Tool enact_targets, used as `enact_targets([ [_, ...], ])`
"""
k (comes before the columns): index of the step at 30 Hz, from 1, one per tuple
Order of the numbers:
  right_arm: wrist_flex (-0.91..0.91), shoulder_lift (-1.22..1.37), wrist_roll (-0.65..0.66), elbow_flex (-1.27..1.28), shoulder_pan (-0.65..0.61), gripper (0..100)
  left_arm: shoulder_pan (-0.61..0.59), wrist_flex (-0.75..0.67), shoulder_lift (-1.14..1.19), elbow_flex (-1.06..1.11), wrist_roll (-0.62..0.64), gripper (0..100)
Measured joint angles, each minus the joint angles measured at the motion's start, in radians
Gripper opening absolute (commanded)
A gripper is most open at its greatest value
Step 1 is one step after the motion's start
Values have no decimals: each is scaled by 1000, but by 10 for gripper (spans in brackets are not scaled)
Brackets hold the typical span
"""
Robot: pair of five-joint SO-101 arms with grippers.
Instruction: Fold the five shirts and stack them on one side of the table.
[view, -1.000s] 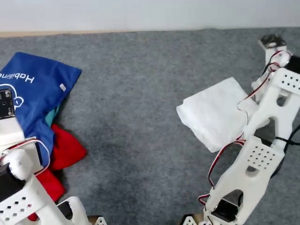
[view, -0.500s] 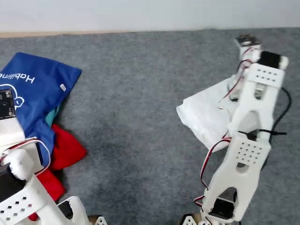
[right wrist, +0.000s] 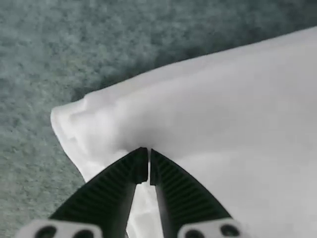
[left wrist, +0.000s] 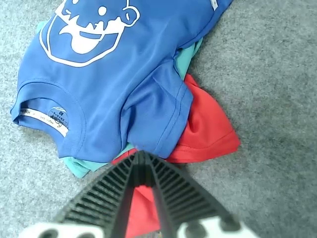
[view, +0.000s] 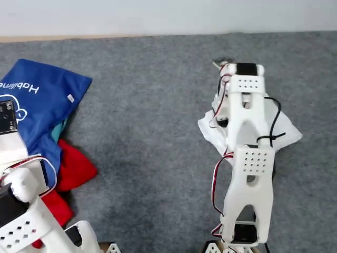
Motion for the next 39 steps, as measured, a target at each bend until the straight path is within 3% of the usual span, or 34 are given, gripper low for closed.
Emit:
enact_targets([
  [15,0,3,-2,9,-37,9,0,0,0,0,0,3],
  [21,0,-143,-3,74,-3,9,0,0,0,0,0,3],
  [32,0,-491,-336,292,63,12,0,0,0,0,0,3],
  [39,0,-529,-466,331,100,13,0,0,0,0,0,3],
])
